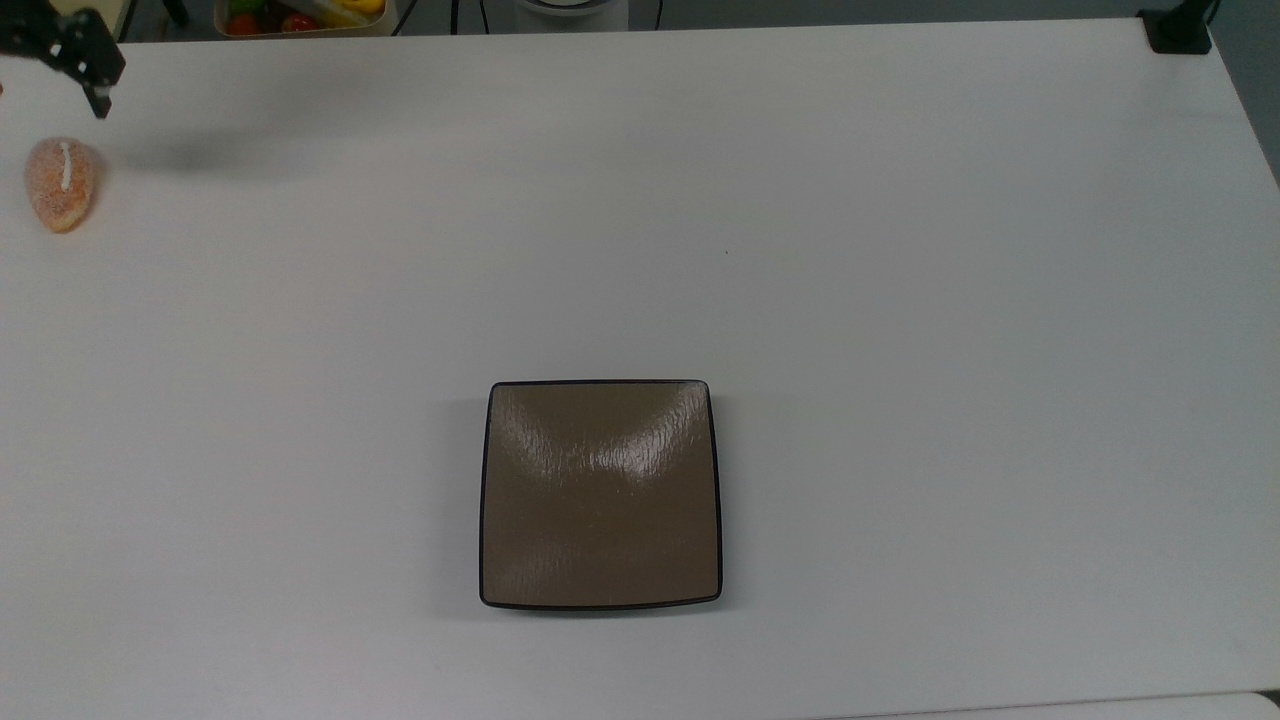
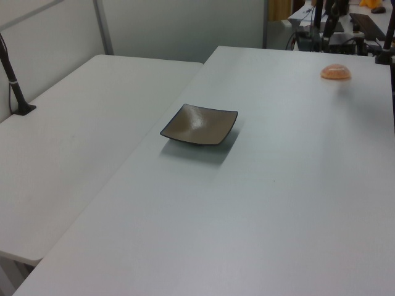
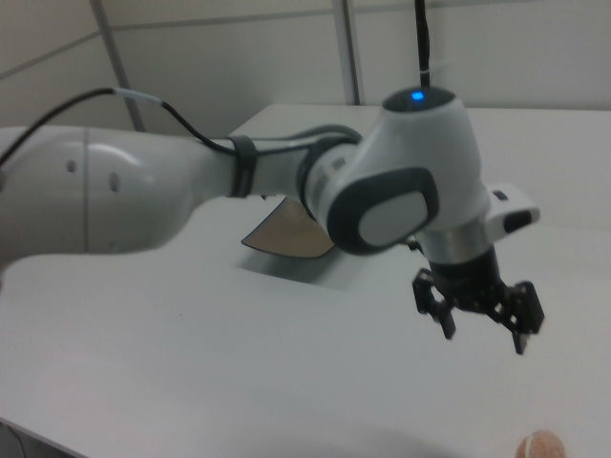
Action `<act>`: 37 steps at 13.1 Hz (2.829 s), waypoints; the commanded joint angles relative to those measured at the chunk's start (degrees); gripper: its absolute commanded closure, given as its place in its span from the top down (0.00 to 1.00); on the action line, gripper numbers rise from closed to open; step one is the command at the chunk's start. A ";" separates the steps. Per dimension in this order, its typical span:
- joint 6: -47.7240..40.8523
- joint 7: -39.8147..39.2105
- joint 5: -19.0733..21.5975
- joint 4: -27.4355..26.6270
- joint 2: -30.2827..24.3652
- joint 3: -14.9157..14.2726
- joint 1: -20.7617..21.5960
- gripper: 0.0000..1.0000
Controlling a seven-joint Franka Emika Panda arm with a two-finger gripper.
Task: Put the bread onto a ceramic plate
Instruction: 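Lower the gripper over the bread roll and close on it, then lift the bread roll and carry it toward the brown plate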
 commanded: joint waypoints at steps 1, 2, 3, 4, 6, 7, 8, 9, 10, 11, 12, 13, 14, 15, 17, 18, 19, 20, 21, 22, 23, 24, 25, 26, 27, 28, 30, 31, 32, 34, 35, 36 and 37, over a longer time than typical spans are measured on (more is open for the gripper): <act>5.75 -1.67 -0.89 -0.54 4.73 -0.24 -0.58 1.00; 7.16 -1.67 -2.64 -0.72 5.87 -0.24 -1.01 1.00; 8.66 -1.67 -4.31 -1.41 6.50 -0.24 -1.28 1.00; 10.06 -1.67 -5.11 -2.20 6.85 -0.24 -1.46 1.00; 12.35 -1.67 -6.51 -3.35 7.99 -0.24 -1.72 1.00; 13.93 -1.67 -8.09 -4.22 8.43 -0.24 -2.16 1.00; 15.86 -1.67 -9.32 -5.28 8.70 -0.24 -2.42 1.00; 17.53 -1.76 -9.68 -6.59 8.79 -0.24 -2.60 1.00; 19.20 -1.85 -10.12 -7.39 8.79 -0.24 -2.69 1.00; 19.83 -2.11 -11.43 -7.66 8.87 -0.24 -3.04 1.00; 21.05 -2.89 -13.10 -8.62 8.87 -0.24 -3.21 1.00; 23.15 -2.99 -14.51 -9.85 9.14 -0.24 -3.30 1.00; 24.48 -3.08 -15.48 -10.55 9.23 -0.24 -3.39 1.00; 24.66 -3.25 -16.44 -10.65 9.31 -0.24 -3.48 1.00; 24.84 -3.87 -18.21 -10.74 9.40 -0.24 -4.00 1.00; 24.93 -3.87 -18.39 -10.65 9.84 -0.24 -4.01 1.00; 24.93 -4.13 -18.39 -10.56 9.93 -0.24 -4.01 0.95; 24.93 -5.35 -18.47 -10.65 9.93 -0.24 -4.01 0.81; 24.93 -5.62 -18.48 -10.56 9.93 -0.24 -4.09 0.71; 24.84 -6.06 -18.48 -10.56 9.93 -0.24 -4.09 0.61; 24.84 -6.15 -18.48 -10.56 9.93 -0.24 -4.09 0.52; 24.84 -6.42 -18.48 -10.47 9.93 -0.24 -4.18 0.43; 24.49 -6.42 -18.48 -10.21 9.84 -0.24 -4.27 0.38; 24.14 -6.51 -18.39 -10.12 9.49 -0.24 -4.27 0.32; 24.05 -6.33 -18.39 -10.03 9.14 -0.24 -4.27 0.31; 23.96 -5.98 -18.13 -10.03 8.44 -0.24 -3.92 0.29; 18.29 -5.72 -17.51 -9.25 5.55 0.28 -3.31 0.29; 13.90 -5.54 -17.25 -8.37 3.88 0.55 -1.74 0.29; 9.07 -5.54 -15.94 -7.15 1.78 0.55 -0.07 0.29; -0.42 -5.54 -9.11 -4.51 -2.09 0.55 3.88 0.29; -5.26 -5.54 -6.72 -2.41 -3.76 0.64 4.86 0.29; -10.18 -5.63 -4.78 -0.39 -5.00 0.64 6.35 0.30; -13.88 -5.54 -3.02 1.11 -6.40 0.72 7.41 0.30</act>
